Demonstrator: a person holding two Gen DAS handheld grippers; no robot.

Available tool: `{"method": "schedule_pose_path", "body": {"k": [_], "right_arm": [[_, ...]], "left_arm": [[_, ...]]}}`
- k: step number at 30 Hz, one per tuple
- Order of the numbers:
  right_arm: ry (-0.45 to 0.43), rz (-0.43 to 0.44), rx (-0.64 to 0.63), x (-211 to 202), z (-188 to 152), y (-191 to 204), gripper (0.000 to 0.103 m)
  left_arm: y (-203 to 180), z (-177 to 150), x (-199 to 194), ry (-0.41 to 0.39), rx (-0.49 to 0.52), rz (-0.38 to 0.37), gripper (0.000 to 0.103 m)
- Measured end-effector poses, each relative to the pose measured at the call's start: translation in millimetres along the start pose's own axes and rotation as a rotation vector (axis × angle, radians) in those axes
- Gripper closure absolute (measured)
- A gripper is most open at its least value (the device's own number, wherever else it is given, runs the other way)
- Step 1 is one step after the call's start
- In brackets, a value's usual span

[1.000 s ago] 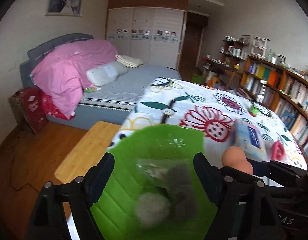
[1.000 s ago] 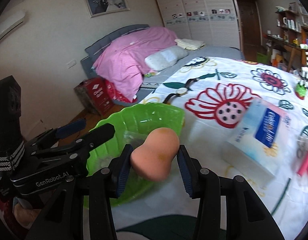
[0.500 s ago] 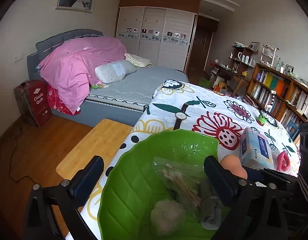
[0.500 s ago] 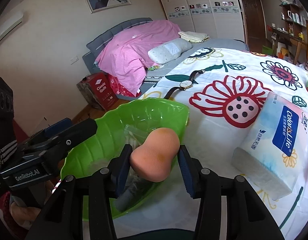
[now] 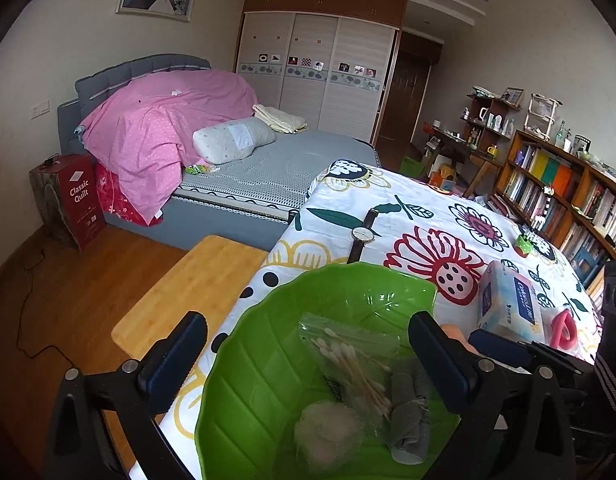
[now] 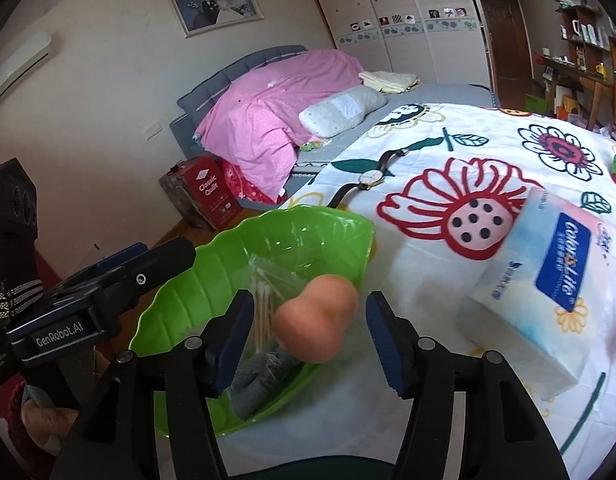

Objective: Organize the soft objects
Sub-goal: 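Release the sock into the green tray with the left tool while the right tool releases the sponge, then move both tools back toward the pink foam roller and white strip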

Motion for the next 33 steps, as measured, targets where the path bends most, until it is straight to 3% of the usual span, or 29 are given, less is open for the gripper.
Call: {"method": "schedule_pose_path", "body": {"k": [7,23,33], "right_arm": [[-0.038,0.013,0.02,-15.5,0.3,-5.0,0.042],[-0.12,-0.117,0.045,-62.3,-2.8,-35.2,0.042],[-0.188,-0.206,0.074,-109.1,-5.9,-61.8,0.042]], "left_arm": [[-3.5,0.7,-3.6,0.011,0.001,-0.004,0.0],[-41.3,-4.3,-14.1,0.021,0.048,-0.054,0.0],[-89.0,-10.7,-23.2,0.026,0.129,-0.108,0.0]]}}
Point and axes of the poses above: each gripper's, at about its wrist camera, not at the fingertips, and x roughly the way its jaws point, y to its left, z to its top, the point moved 9 cm from there along x, roughly the way its jaws point, and after that the axes turned 14 degrees about z, right-handed, at the moved point
